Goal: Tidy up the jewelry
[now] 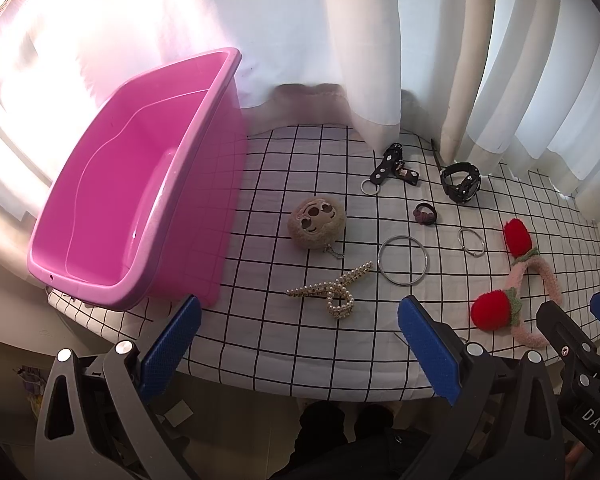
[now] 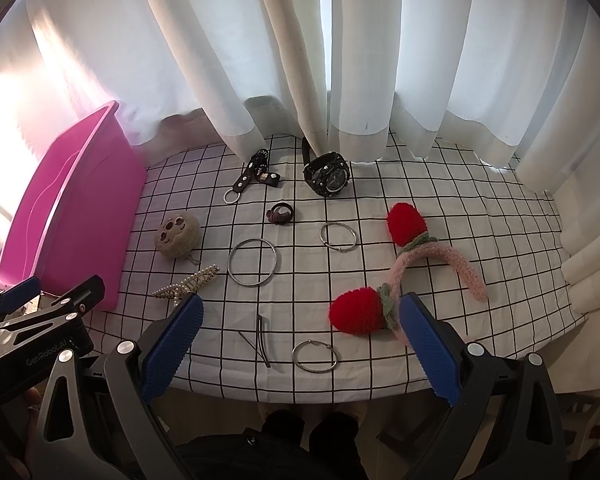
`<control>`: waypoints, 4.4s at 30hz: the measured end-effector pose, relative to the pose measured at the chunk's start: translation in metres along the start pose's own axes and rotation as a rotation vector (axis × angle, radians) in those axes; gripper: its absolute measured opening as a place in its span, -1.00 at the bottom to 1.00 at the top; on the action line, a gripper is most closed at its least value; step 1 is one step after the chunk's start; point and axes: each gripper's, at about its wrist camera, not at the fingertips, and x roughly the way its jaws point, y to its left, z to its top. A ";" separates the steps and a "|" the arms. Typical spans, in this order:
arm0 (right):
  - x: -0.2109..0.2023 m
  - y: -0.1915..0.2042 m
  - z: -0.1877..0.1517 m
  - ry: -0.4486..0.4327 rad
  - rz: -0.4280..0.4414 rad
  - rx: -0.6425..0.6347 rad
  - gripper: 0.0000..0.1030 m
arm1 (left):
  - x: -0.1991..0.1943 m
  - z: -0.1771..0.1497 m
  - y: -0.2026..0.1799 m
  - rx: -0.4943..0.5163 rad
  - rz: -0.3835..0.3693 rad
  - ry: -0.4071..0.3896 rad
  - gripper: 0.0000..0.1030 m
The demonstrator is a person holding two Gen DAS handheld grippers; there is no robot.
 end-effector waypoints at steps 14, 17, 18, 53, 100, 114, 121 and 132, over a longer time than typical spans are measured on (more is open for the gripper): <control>-0.001 0.000 0.000 0.000 0.001 0.002 0.83 | 0.000 0.000 0.000 -0.001 -0.001 -0.002 0.88; -0.003 0.002 -0.001 -0.002 0.002 0.003 0.83 | -0.001 0.000 0.002 0.000 -0.003 -0.003 0.88; -0.003 0.001 -0.001 -0.002 0.002 0.003 0.82 | -0.001 0.000 0.002 0.001 -0.003 -0.003 0.88; 0.060 -0.135 -0.078 0.013 -0.091 0.009 0.83 | 0.089 -0.077 -0.058 0.041 -0.100 0.085 0.88; 0.178 -0.140 -0.070 -0.068 0.109 -0.372 0.83 | 0.143 -0.127 -0.122 -0.281 0.066 -0.106 0.71; 0.167 -0.126 -0.074 -0.059 0.200 -0.463 -0.76 | 0.131 -0.123 -0.149 -0.163 -0.020 -0.123 -0.77; 0.156 -0.147 -0.061 -0.051 0.351 -0.325 -0.78 | 0.124 -0.122 -0.138 -0.211 -0.080 -0.095 -0.78; 0.095 -0.156 -0.024 -0.133 0.502 -0.245 -0.78 | 0.065 -0.099 -0.124 -0.243 -0.134 -0.161 -0.78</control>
